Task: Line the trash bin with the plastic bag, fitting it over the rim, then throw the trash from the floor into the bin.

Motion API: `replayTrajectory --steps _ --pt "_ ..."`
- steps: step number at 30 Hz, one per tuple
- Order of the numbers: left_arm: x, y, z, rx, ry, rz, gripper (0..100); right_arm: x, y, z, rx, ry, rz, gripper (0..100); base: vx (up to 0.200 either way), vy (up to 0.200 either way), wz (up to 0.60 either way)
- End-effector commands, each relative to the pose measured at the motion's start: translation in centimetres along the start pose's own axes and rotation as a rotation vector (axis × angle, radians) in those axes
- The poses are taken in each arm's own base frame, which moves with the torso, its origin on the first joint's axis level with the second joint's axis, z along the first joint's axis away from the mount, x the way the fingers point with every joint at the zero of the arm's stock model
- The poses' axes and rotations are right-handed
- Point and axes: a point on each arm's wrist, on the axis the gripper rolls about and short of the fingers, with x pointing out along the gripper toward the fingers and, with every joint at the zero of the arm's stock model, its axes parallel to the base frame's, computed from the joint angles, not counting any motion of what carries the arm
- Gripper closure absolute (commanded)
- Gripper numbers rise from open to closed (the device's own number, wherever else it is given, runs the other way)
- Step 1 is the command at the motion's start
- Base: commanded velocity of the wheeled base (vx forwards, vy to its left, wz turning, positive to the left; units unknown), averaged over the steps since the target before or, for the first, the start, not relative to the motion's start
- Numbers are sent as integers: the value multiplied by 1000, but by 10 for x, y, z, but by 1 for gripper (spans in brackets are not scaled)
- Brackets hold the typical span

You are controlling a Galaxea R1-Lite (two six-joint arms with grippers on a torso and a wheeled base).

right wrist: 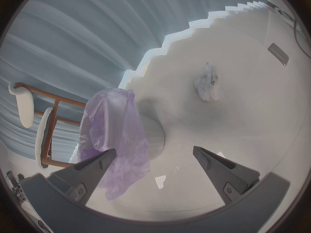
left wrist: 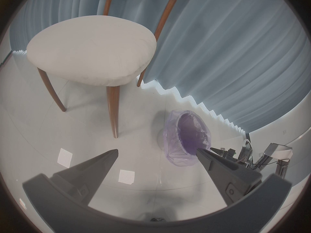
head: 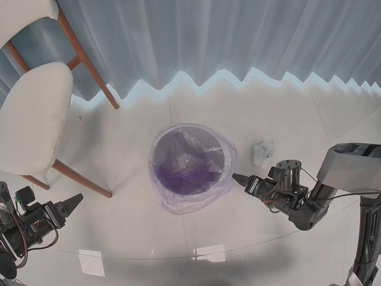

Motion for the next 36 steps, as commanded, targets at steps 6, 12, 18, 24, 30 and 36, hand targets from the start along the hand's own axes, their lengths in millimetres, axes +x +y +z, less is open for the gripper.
replayTrajectory --steps 6,12,18,24,30,36 --pt "-4 3 -6 -3 13 10 0 27 1 2 -1 15 -17 0 0 0 0" --pt "-6 5 -10 -7 21 21 0 30 -5 -2 0 4 -53 100 0 0 0" --pt "-6 5 -11 -7 27 22 0 29 -8 -5 0 7 -72 100 0 0 0" --pt "-7 6 -14 32 42 26 0 50 -26 -27 -11 42 -129 100 0 0 0" --pt "-9 9 -19 79 56 34 0 81 -43 -43 -104 -2 -209 100 0 0 0" --pt "-9 10 -20 97 70 15 0 87 -39 -39 -161 41 -228 100 0 0 0"
